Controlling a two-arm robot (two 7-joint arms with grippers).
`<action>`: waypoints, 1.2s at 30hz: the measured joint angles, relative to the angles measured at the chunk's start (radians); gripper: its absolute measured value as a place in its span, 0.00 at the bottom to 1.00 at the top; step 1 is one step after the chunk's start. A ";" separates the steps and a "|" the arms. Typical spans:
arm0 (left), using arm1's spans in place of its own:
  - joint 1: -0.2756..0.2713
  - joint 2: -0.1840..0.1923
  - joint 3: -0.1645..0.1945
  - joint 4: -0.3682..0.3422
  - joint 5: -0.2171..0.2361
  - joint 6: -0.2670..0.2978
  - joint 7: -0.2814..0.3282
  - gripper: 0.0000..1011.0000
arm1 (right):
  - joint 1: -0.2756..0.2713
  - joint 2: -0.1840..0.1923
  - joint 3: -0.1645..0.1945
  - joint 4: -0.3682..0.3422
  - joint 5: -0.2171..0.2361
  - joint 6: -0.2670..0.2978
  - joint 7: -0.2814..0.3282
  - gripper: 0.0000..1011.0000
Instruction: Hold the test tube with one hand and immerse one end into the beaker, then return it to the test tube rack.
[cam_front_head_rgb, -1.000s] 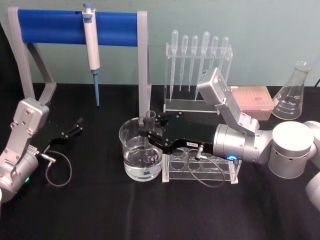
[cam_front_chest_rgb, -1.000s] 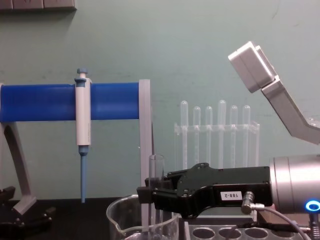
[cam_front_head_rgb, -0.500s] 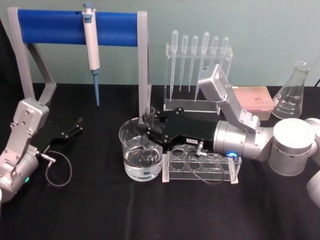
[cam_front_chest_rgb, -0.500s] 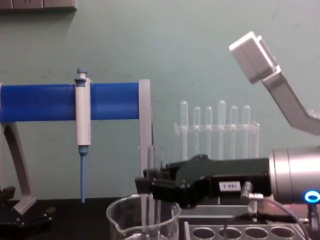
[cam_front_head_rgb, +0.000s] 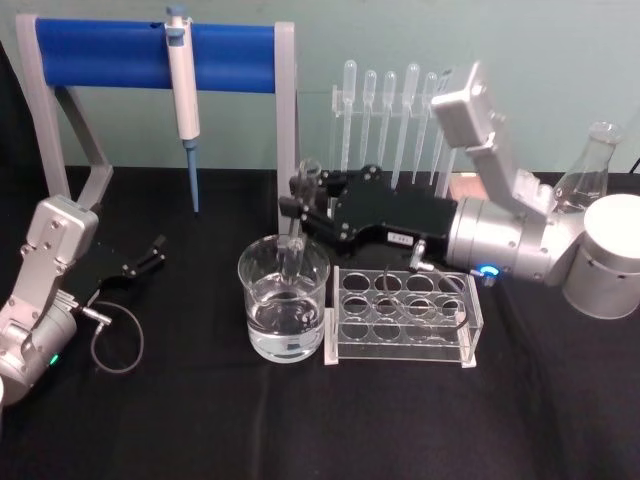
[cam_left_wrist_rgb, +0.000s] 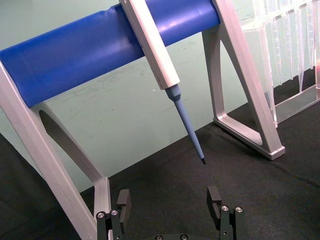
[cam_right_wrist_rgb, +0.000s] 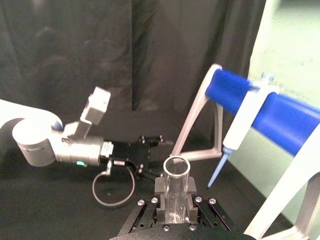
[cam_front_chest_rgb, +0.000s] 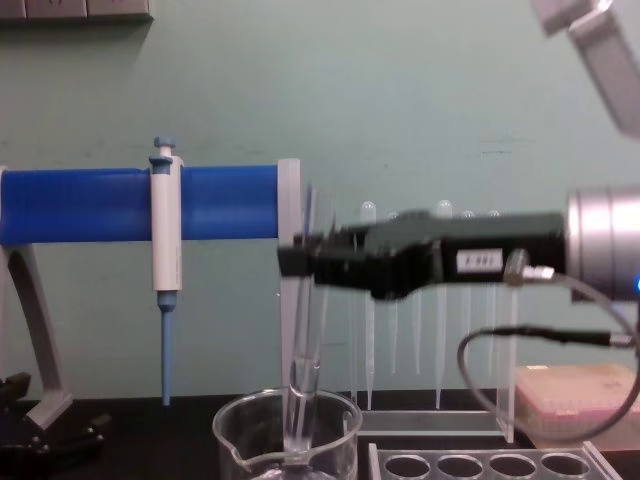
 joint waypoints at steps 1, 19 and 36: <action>0.000 0.000 0.000 0.000 0.000 0.000 0.000 0.99 | 0.000 0.004 0.003 -0.009 0.004 0.001 0.000 0.23; 0.000 0.000 0.000 0.000 0.000 0.000 0.000 0.99 | -0.101 0.224 0.135 -0.236 0.126 0.008 -0.025 0.23; 0.000 0.000 0.000 0.000 0.000 0.000 0.000 0.99 | -0.278 0.344 0.224 -0.302 0.140 -0.071 -0.055 0.23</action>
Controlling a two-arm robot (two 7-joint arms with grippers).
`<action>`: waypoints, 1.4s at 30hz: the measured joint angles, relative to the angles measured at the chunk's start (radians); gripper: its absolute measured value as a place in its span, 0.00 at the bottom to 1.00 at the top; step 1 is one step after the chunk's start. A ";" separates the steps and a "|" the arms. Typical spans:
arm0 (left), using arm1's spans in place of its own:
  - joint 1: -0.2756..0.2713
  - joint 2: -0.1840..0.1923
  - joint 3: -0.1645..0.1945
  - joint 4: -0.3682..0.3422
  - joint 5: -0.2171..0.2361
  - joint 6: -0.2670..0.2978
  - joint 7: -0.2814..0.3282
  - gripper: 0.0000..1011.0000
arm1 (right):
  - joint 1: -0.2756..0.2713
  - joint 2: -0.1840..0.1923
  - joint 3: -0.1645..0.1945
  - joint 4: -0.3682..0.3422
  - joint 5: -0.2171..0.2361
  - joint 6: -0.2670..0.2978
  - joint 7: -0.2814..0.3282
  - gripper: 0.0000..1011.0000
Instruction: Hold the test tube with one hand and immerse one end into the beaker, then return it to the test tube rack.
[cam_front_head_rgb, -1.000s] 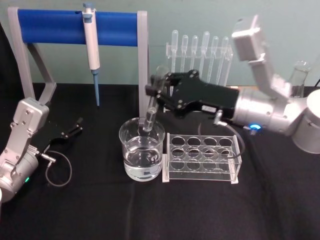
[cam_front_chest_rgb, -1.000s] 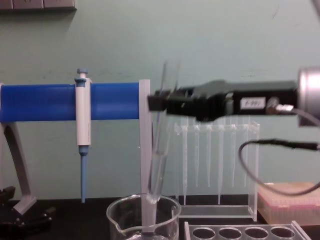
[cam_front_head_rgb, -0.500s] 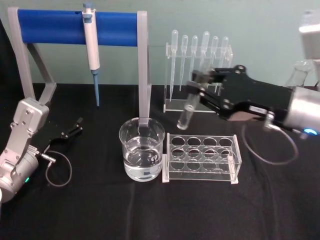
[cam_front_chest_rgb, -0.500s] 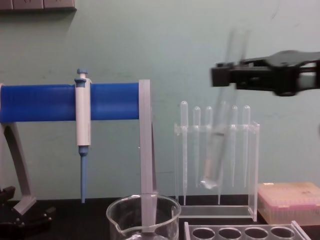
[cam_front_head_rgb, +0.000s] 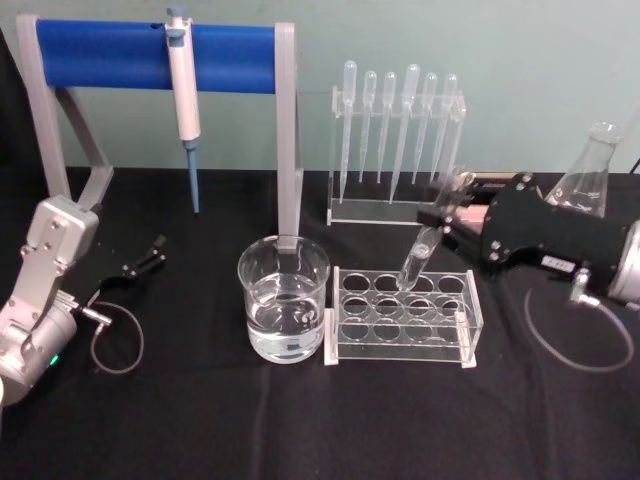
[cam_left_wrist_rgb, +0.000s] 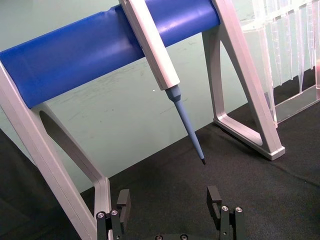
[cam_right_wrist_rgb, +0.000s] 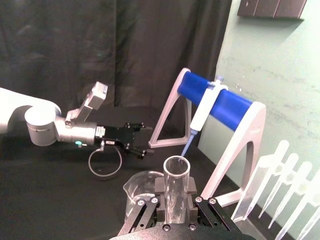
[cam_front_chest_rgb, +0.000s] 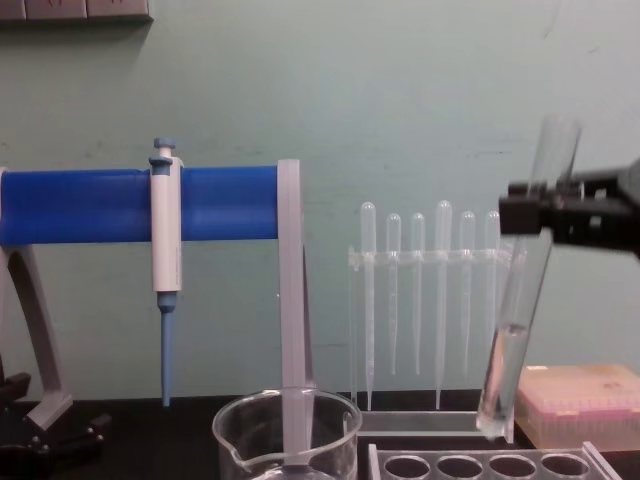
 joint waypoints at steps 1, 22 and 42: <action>0.000 0.000 0.000 0.000 0.000 0.000 0.000 0.99 | -0.002 -0.004 -0.003 0.005 -0.004 -0.002 0.000 0.23; 0.000 0.000 0.000 0.000 0.000 0.000 0.000 0.99 | 0.005 -0.099 -0.039 0.138 -0.070 -0.041 0.016 0.23; 0.000 0.000 0.000 0.000 0.000 0.000 0.000 0.99 | -0.007 -0.131 -0.059 0.183 -0.099 -0.050 0.021 0.23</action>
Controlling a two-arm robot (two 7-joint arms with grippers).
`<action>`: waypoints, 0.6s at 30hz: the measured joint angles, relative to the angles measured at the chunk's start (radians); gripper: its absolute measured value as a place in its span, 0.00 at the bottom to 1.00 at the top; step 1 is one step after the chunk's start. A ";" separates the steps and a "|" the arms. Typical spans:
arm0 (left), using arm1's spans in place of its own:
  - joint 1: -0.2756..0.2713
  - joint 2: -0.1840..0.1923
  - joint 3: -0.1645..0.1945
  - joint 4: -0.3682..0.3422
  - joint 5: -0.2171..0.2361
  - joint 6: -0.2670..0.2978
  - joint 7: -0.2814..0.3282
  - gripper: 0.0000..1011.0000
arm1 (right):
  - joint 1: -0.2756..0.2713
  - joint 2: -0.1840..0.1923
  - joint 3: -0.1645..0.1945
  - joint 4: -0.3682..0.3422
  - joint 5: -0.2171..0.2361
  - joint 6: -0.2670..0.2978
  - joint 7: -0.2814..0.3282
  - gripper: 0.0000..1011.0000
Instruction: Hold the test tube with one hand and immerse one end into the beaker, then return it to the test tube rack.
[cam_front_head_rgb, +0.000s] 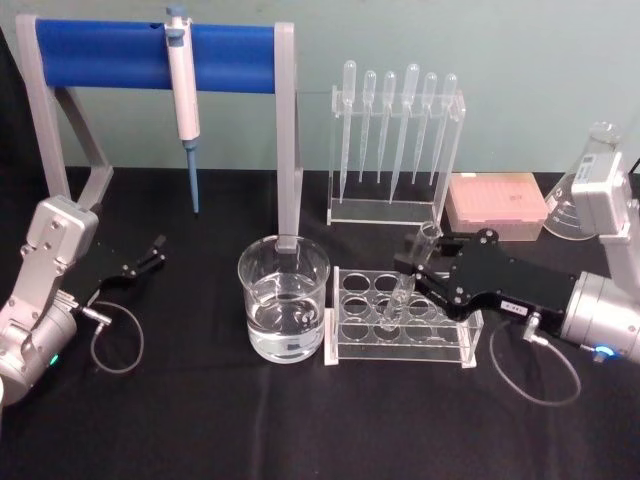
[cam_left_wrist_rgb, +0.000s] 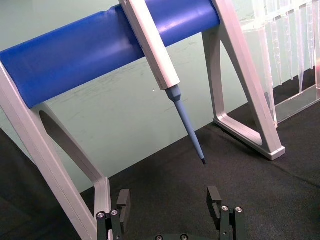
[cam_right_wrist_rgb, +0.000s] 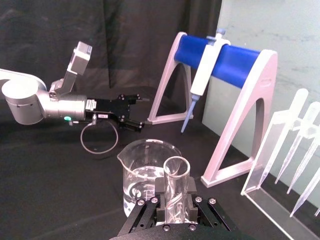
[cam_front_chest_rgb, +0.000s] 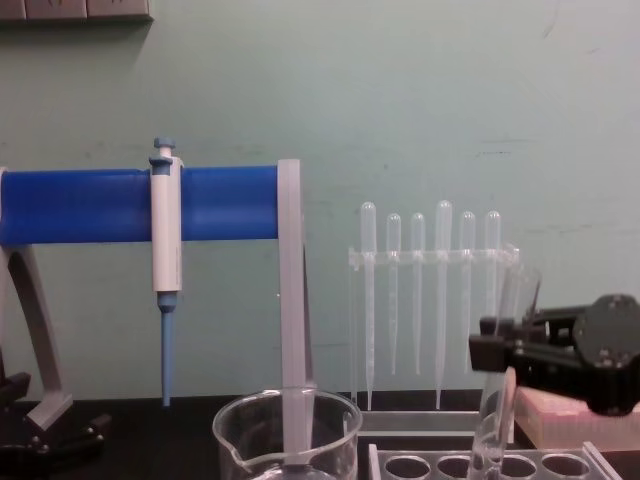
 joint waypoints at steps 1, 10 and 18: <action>0.000 0.000 0.000 0.000 0.000 0.000 0.000 0.99 | -0.001 -0.002 -0.002 0.003 -0.002 -0.001 0.000 0.23; 0.000 0.000 0.000 0.000 0.000 0.000 0.000 0.99 | -0.005 -0.019 -0.016 0.031 -0.031 -0.016 0.003 0.23; 0.000 0.000 0.000 0.000 0.000 0.000 0.000 0.99 | -0.010 -0.030 -0.022 0.045 -0.066 -0.024 -0.009 0.23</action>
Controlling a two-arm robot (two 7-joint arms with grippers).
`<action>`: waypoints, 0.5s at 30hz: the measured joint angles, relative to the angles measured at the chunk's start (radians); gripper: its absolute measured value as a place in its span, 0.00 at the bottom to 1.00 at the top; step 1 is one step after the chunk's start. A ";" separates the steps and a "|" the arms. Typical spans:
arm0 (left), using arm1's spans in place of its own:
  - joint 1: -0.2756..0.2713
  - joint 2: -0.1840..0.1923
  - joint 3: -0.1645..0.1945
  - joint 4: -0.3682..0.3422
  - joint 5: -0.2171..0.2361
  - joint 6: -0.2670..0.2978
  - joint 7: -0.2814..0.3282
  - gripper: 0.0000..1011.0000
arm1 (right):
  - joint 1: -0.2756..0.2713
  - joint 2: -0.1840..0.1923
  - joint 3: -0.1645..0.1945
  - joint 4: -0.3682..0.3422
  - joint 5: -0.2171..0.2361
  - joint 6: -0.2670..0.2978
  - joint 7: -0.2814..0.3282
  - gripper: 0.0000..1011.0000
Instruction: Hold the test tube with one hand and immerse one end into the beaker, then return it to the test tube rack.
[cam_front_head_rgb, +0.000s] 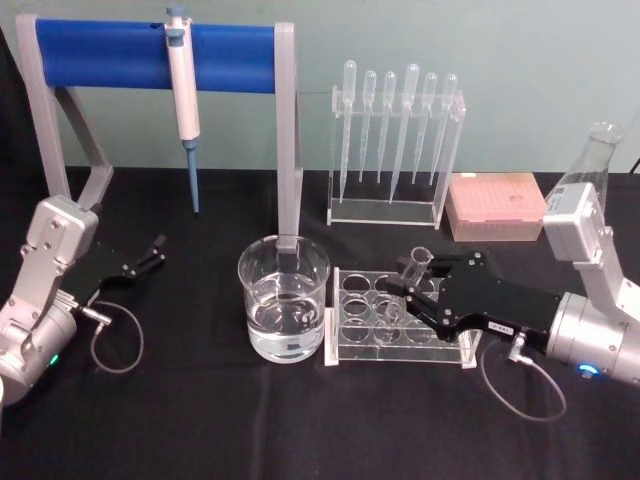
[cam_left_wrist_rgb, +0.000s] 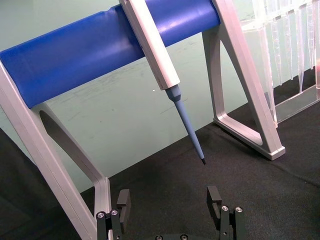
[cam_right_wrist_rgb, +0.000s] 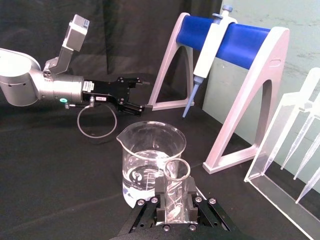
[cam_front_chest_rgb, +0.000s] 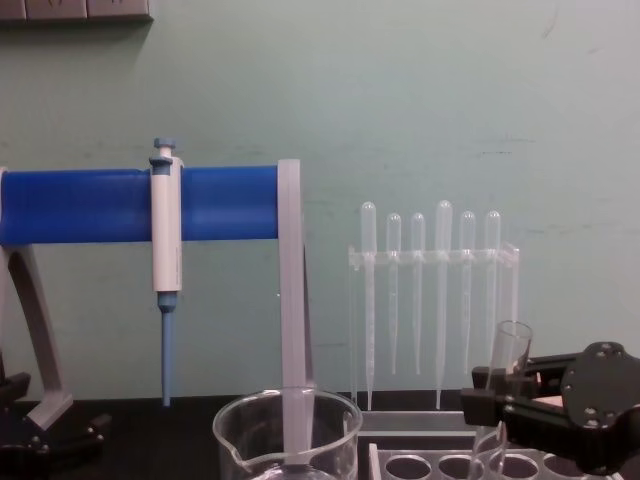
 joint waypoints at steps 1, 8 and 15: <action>0.000 0.000 0.000 0.000 0.000 0.000 0.000 0.99 | 0.000 -0.001 0.000 0.001 -0.002 -0.001 -0.001 0.23; 0.000 0.000 0.000 0.000 0.000 0.000 0.000 0.99 | 0.000 0.001 0.000 -0.001 0.000 0.000 -0.001 0.23; 0.000 0.000 0.000 0.000 0.000 0.000 0.000 0.99 | 0.000 0.001 0.000 -0.002 0.002 0.000 -0.001 0.32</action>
